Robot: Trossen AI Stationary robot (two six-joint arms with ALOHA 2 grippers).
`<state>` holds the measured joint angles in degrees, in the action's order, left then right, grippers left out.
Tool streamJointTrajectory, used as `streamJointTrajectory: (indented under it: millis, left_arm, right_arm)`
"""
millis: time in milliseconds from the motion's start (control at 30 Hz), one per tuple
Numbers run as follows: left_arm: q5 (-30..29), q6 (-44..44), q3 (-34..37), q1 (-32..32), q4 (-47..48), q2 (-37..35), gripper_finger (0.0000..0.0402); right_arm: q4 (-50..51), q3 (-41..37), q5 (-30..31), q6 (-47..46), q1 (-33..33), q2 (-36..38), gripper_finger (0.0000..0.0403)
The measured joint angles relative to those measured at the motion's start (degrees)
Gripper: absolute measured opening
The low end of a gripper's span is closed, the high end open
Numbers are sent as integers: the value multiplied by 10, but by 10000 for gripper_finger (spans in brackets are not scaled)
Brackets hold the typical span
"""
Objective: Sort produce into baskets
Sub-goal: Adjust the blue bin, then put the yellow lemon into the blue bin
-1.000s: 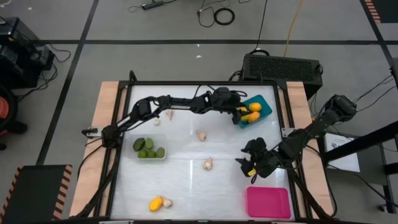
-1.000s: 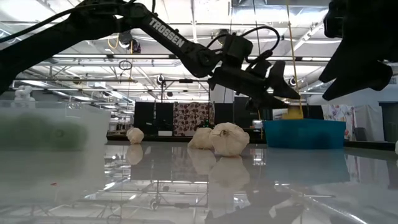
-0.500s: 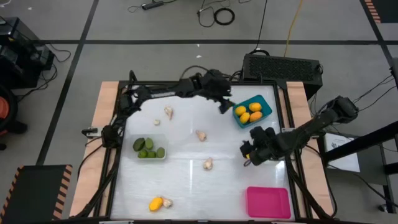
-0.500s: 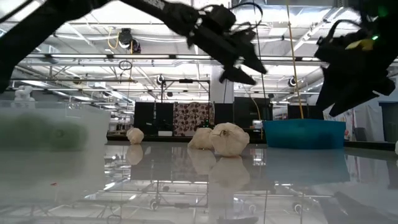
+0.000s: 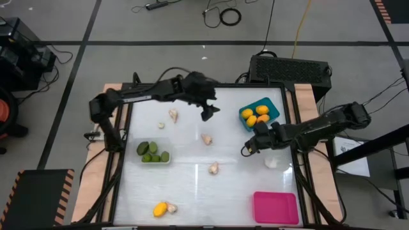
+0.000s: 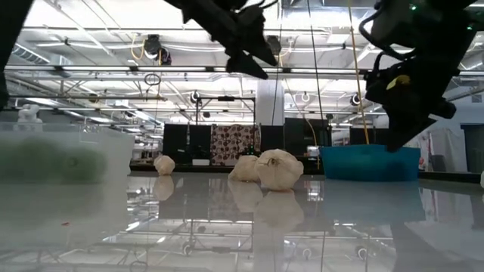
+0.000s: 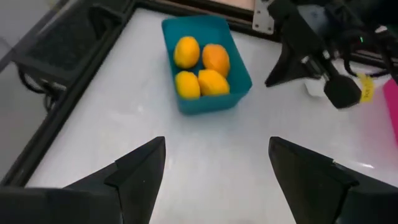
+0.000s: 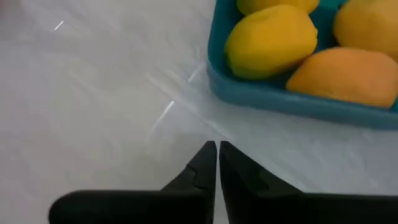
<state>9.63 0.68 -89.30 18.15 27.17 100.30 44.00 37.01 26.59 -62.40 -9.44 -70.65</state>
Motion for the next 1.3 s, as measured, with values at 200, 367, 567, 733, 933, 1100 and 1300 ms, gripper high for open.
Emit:
streamJointTrajectory:
  millis: [200, 367, 567, 733, 933, 1100, 1300]
  left_arm:
    - [-47, 44, 167, -7, -129, -104, 293]
    - [-62, 79, 249, -7, -185, -160, 293]
    - [-67, 94, 295, -19, -205, -205, 293]
    - [-68, 94, 307, -34, -205, -228, 293]
    - [-68, 90, 307, -60, -204, -246, 293]
    - [-68, 90, 307, -73, -184, -278, 293]
    - [-68, 103, 307, -86, -134, -333, 293]
  right_arm:
    - [-18, 0, 1, 58, 49, 0, 3]
    - [-52, 0, 5, 100, 88, 0, 1]
    - [-88, 0, 5, 151, 133, 0, 1]
    - [-129, 0, 6, 189, 167, 0, 1]
    - [-131, 0, 7, 215, 207, 0, 0]
    - [-163, 0, 7, 253, 229, 0, 0]
    - [-224, 0, -38, 297, 233, 0, 0]
